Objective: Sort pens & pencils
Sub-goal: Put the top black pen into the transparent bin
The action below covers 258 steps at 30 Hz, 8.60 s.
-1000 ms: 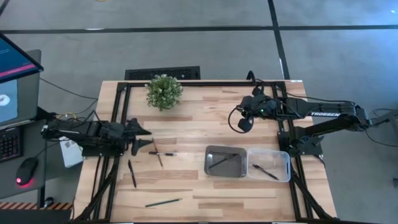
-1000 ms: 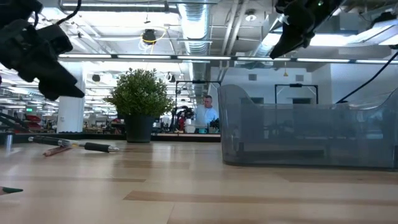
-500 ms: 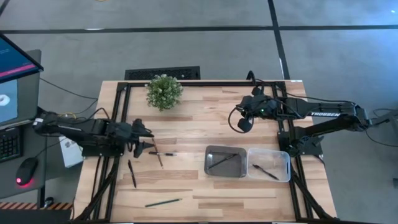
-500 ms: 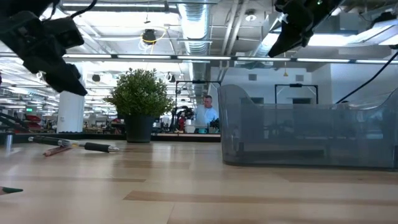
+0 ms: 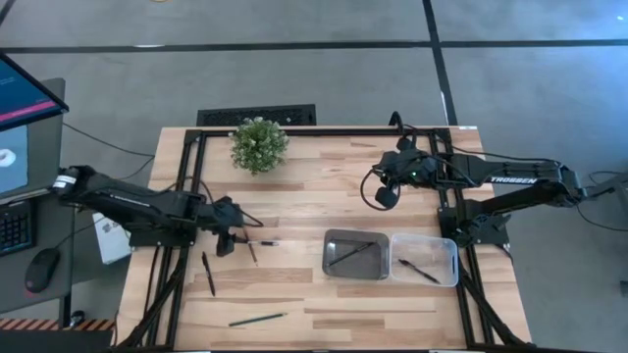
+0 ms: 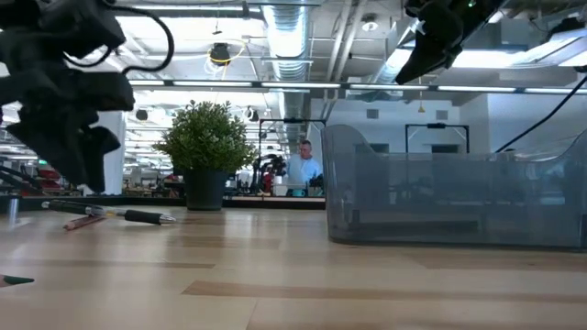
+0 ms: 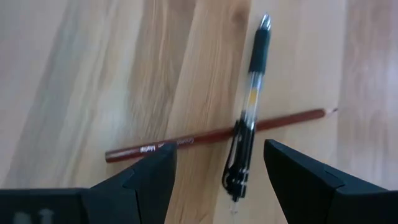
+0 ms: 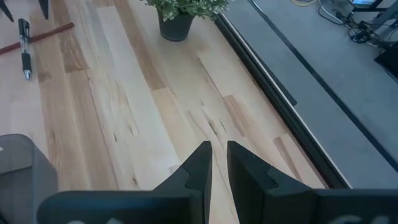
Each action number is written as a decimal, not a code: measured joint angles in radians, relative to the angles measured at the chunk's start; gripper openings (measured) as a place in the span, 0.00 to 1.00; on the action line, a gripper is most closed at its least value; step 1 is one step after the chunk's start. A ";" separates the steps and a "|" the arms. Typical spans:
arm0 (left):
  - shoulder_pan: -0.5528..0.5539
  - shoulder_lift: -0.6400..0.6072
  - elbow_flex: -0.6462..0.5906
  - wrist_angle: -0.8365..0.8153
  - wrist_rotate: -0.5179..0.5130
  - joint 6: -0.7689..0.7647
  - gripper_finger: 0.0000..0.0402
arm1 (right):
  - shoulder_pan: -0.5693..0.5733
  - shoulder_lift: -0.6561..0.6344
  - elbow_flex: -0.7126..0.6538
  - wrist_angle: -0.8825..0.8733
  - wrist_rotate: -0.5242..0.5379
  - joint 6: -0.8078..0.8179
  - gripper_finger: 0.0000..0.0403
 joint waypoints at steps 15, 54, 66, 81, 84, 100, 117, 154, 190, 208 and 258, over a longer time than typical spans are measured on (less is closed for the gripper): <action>-0.001 0.087 0.001 -0.011 0.008 -0.017 0.58 | 0.000 0.000 0.000 -0.002 0.000 0.002 0.18; -0.061 0.522 0.261 -0.117 -0.056 0.107 0.36 | 0.000 0.014 -0.007 -0.007 -0.001 0.003 0.18; -0.060 0.520 0.263 -0.075 -0.076 0.109 0.12 | 0.000 0.066 -0.007 -0.004 -0.001 0.003 0.18; -0.060 0.521 0.269 -0.084 -0.093 0.144 0.11 | 0.000 0.113 -0.008 -0.003 -0.001 0.003 0.18; -0.060 0.523 0.294 -0.127 -0.088 0.160 0.11 | 0.000 0.110 -0.007 -0.002 -0.001 0.003 0.18; -0.017 0.522 0.453 -0.059 -0.206 0.363 0.11 | 0.001 0.111 -0.007 -0.003 -0.002 0.003 0.18; 0.163 0.617 0.747 0.071 -0.062 0.596 0.11 | 0.049 0.110 0.064 -0.171 -0.068 0.191 0.18; 0.138 0.941 1.219 -0.063 -0.173 1.191 0.11 | 0.148 0.118 0.211 -0.173 -0.372 0.300 0.62; 0.061 0.940 1.218 0.185 -0.519 1.413 0.11 | 0.151 0.130 0.211 -0.137 -0.368 0.388 0.56; 0.059 0.936 1.218 0.170 -0.525 1.395 0.11 | 0.149 0.152 0.208 -0.173 -0.346 0.382 0.15; 0.249 0.852 1.217 -0.311 -0.074 0.859 0.18 | 0.619 0.127 0.210 -0.604 -0.087 0.937 0.13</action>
